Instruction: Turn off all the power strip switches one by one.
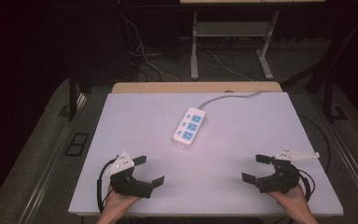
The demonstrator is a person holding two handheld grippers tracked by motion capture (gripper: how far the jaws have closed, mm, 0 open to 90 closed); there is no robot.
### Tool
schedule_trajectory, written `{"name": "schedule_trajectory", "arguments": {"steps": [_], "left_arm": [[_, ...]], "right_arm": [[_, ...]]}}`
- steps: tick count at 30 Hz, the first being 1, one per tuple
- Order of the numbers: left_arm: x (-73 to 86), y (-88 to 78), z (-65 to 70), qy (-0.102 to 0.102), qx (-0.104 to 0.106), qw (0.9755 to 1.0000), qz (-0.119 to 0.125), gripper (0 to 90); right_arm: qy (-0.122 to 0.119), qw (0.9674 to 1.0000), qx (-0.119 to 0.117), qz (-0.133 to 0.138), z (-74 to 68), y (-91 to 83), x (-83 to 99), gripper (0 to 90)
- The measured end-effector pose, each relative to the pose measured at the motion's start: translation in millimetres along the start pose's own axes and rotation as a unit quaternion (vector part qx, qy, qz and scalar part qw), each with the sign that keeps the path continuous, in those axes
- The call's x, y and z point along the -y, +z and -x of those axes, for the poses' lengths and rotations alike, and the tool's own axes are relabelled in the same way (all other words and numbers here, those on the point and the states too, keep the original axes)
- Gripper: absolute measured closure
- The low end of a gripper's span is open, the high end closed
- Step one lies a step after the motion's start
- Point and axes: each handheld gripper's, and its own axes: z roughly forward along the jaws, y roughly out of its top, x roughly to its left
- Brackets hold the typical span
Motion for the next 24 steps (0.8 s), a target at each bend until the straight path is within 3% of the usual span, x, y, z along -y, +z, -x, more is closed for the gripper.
{"name": "schedule_trajectory", "arguments": {"steps": [13,24], "left_arm": [[-1.2,3.6,3.3,0.008,0.012,0.9999,-0.009,0.0],[-2.6,6.7,2.6,0.002,0.017,0.9996,-0.021,0.0]], "right_arm": [[0.001,0.9999,0.004,-0.010,2.0,0.0,1.4,0.3],[0.004,0.9997,0.004,-0.023,5.0,2.8,2.0,0.3]]}}
